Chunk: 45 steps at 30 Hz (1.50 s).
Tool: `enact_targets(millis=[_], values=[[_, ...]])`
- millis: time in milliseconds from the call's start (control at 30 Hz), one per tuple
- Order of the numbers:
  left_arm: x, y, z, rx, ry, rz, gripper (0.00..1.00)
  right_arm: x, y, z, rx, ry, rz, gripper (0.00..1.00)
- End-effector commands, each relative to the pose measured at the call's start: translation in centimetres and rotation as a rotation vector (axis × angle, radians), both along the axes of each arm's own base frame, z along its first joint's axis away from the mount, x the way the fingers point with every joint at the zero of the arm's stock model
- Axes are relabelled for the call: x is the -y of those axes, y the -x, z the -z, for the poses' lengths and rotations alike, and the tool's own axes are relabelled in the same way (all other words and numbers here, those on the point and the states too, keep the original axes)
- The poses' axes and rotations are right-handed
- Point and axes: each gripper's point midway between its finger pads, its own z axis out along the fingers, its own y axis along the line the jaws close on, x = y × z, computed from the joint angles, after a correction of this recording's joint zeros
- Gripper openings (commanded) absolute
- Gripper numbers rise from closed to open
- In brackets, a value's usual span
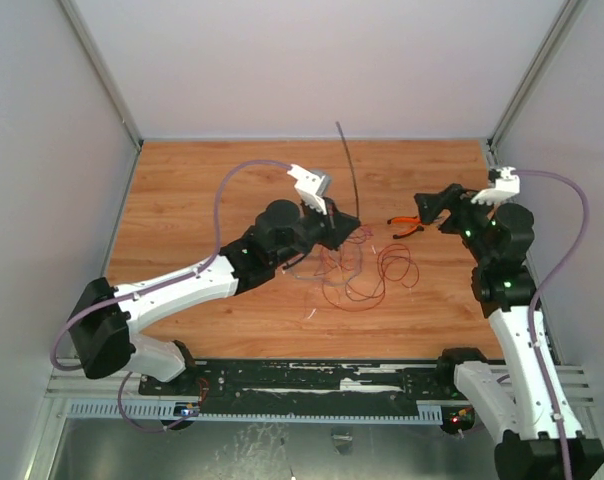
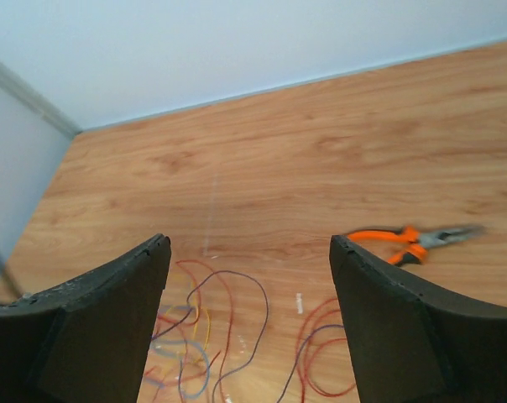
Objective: Zip-tie the wires
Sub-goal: Place the cable at the center of the board.
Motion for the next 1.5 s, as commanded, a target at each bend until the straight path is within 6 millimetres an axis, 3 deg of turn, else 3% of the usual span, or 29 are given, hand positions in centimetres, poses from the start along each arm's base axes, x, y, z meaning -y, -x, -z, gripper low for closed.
enact_targets(millis=[0, 167, 233, 300, 433, 600, 700, 767, 1233, 1467], values=[[3.3, 1.8, -4.9, 0.059, 0.057, 0.039, 0.0, 3.2, 0.4, 1.0, -0.005, -0.042, 0.105, 0.78], [6.7, 4.4, -11.0, 0.111, 0.13, 0.12, 0.0, 5.1, 0.4, 2.8, -0.047, -0.07, 0.153, 0.79], [6.8, 4.2, -11.6, 0.107, 0.139, 0.106, 0.0, 5.5, 0.5, 3.1, -0.055, -0.075, 0.159, 0.79], [6.0, 2.7, -11.0, 0.087, 0.137, 0.049, 0.0, 5.7, 0.5, 3.2, -0.058, -0.073, 0.161, 0.79], [4.0, -0.8, -7.1, -0.045, 0.189, 0.028, 0.0, 5.9, 0.4, 3.3, -0.06, -0.065, 0.165, 0.8], [3.0, -4.6, 1.7, -0.177, 0.135, 0.026, 0.0, 5.7, 0.0, 4.5, -0.088, -0.075, 0.154, 0.8], [3.0, -5.8, 6.2, -0.215, 0.113, 0.002, 0.0, 5.8, -0.2, 5.1, -0.099, -0.074, 0.159, 0.8], [2.5, -7.2, 8.0, -0.229, 0.089, -0.027, 0.0, 5.7, -0.2, 5.0, -0.103, -0.073, 0.149, 0.8], [-1.5, -14.7, 13.8, -0.276, 0.125, -0.089, 0.0, 5.9, -0.5, 5.6, -0.117, -0.034, 0.143, 0.8], [-3.4, -18.6, 16.7, -0.287, 0.062, -0.16, 0.0, 6.0, -0.7, 6.2, -0.134, -0.022, 0.142, 0.81]])
